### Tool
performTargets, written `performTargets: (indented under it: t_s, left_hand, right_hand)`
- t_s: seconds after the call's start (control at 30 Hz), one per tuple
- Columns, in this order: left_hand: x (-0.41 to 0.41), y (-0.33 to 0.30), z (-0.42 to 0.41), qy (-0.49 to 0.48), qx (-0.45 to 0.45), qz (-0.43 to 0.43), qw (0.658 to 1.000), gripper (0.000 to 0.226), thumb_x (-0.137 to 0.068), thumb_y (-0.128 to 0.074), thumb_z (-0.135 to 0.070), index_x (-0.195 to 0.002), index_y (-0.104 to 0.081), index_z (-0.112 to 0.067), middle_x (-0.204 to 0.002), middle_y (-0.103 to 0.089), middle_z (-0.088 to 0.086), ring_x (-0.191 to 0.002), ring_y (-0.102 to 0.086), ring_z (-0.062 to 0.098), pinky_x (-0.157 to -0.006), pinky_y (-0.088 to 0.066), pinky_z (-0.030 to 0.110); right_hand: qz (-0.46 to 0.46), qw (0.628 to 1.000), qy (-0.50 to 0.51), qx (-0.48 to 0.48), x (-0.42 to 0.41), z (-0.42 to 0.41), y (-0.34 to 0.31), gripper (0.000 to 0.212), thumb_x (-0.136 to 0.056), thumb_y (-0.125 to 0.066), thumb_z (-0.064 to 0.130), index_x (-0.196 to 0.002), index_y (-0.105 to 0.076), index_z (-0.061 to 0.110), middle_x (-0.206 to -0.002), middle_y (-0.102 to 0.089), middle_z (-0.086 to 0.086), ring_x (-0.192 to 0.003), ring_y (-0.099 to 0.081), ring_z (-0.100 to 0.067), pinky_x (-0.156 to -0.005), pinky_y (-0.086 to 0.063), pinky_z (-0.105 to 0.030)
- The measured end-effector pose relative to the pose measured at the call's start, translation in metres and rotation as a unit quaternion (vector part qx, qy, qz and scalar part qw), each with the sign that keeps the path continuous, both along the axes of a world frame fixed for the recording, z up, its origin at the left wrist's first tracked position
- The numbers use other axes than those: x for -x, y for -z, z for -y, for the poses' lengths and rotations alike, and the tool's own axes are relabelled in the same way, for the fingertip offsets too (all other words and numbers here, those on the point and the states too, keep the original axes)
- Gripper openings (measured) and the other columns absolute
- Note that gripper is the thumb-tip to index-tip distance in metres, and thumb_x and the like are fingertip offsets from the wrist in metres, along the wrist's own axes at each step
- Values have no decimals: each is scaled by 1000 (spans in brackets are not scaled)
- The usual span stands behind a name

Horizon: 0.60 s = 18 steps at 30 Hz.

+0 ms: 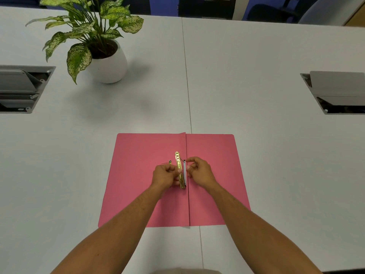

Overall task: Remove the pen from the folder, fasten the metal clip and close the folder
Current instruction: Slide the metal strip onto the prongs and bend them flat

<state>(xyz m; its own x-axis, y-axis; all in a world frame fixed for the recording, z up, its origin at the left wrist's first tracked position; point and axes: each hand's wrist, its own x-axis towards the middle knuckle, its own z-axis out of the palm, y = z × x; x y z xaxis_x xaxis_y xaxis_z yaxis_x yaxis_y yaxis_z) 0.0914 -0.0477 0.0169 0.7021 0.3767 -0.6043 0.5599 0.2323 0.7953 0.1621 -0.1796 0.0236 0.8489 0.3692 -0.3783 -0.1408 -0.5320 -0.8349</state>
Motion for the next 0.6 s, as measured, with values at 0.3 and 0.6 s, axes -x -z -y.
performTargets:
  t_s: [0.3,0.6]
  left_hand:
    - [-2,5,-6,29,42,4,999,12,-92,-61,-7,-94,-68,2,-65,-69,4,-56,-64,14,-55,-60,28]
    - [-2,10,-3,54,69,17,996,13,-93,-61,-9,-98,-68,0,-75,-66,9,-60,-61,14,-56,-58,25]
  right_hand:
    - [-49,994,-96,26,-24,-22,-7,31,-95,-50,8,-124,-59,16,-69,-58,7,-62,-58,-13,-55,-47,-16]
    - [-10,999,-45,29,-24,-24,7,20,-92,-52,9,-100,-70,13,-78,-67,-1,-66,-63,-17,-71,-59,-40]
